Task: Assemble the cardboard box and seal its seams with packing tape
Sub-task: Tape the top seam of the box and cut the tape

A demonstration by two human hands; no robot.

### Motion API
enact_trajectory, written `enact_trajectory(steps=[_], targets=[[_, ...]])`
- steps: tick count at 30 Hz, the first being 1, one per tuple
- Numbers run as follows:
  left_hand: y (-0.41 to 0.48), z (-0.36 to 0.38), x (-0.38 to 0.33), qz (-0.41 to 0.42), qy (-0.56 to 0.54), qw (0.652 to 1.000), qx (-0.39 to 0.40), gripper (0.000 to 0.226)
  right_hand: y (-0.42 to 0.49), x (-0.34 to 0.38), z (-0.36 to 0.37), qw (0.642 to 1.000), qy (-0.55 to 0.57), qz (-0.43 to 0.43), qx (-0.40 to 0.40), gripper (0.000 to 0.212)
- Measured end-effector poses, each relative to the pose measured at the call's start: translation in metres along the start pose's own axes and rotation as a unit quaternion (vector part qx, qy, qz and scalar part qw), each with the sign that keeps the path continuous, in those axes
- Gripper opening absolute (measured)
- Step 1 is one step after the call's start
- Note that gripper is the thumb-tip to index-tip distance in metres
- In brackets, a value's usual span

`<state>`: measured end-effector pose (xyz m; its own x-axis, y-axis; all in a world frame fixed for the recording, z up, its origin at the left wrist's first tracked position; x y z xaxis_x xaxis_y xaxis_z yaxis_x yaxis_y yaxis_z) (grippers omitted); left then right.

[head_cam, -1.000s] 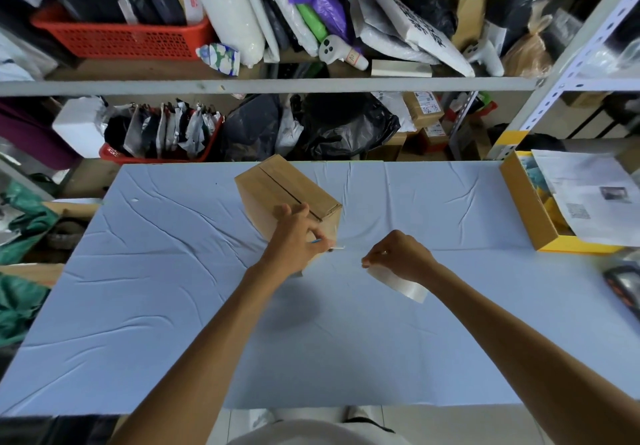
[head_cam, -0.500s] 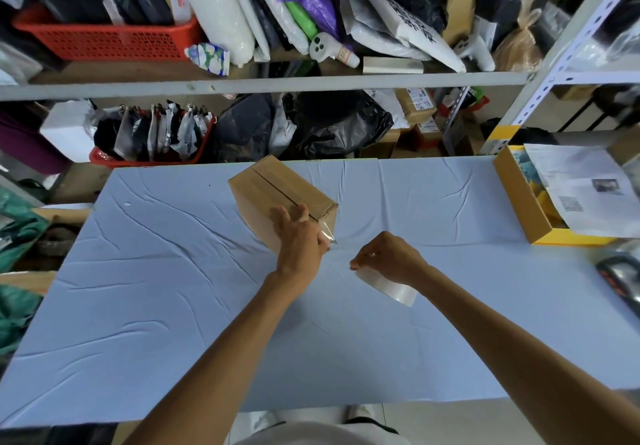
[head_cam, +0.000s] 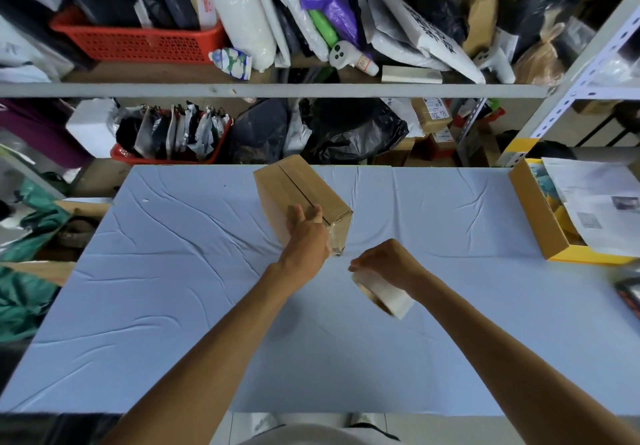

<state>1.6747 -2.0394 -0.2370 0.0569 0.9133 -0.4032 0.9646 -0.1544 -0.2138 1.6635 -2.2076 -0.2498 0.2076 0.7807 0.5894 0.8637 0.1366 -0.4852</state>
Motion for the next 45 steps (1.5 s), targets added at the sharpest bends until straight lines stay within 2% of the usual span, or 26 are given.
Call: enact_trajectory(steps=[4, 7, 10, 12, 15, 21, 28, 31, 34, 38, 42, 45], targets=[[0.004, -0.002, 0.001, 0.001, 0.005, 1.000, 0.007, 0.033, -0.002, -0.002, 0.001, 0.999, 0.013, 0.008, 0.044, 0.013], [0.004, -0.001, 0.003, 0.005, -0.010, 1.000, 0.009, 0.043, -0.006, -0.001, -0.009, 0.996, -0.035, 0.003, 0.081, 0.025], [0.006, -0.001, 0.026, 0.020, -0.028, 0.999, 0.003, 0.034, -0.014, -0.013, -0.025, 0.991, -0.067, -0.010, 0.119, 0.015], [0.009, -0.004, 0.031, 0.027, -0.077, 0.997, 0.008, 0.021, -0.017, -0.024, -0.032, 0.989, -0.092, -0.023, 0.110, 0.012], [0.009, -0.009, 0.021, 0.032, -0.106, 0.993, 0.029, 0.022, -0.018, -0.032, -0.030, 0.984, -0.134, -0.073, 0.089, 0.013], [0.001, -0.014, 0.022, 0.041, -0.186, 0.982, -0.013, 0.017, -0.012, -0.032, -0.026, 0.986, -0.091, -0.113, 0.079, 0.020], [-0.008, -0.021, 0.026, 0.040, -0.233, 0.971, -0.038, 0.015, -0.010, -0.028, -0.023, 0.983, -0.083, -0.132, 0.100, 0.014], [-0.009, -0.025, 0.025, 0.041, -0.236, 0.970, -0.035, 0.015, -0.010, -0.029, -0.021, 0.982, -0.095, -0.139, 0.087, 0.005], [-0.012, -0.027, 0.026, 0.044, -0.245, 0.967, -0.047, 0.018, -0.011, -0.028, -0.018, 0.984, -0.074, -0.144, 0.079, 0.012], [-0.016, -0.026, 0.025, 0.050, -0.253, 0.964, -0.060, 0.016, -0.010, -0.027, -0.016, 0.991, -0.051, -0.110, 0.050, 0.014], [-0.020, -0.022, 0.025, 0.065, -0.264, 0.959, -0.078, 0.016, -0.007, -0.029, -0.010, 0.990, -0.125, -0.056, -0.031, 0.025], [-0.024, -0.020, 0.027, 0.074, -0.274, 0.955, -0.088, 0.020, -0.006, -0.031, -0.004, 0.985, -0.152, -0.060, -0.057, 0.029]])
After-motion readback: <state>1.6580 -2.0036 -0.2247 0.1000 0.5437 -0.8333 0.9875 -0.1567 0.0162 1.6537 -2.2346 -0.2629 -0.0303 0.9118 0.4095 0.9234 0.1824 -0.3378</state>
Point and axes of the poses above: each hand's wrist, its own y-axis towards the middle knuckle, its own z-axis out of the palm, x = y × z, the point moved 1 cm from there along y, towards the middle knuckle, and after that the axes turned 13 degrees about -y, right-handed, at the moved point
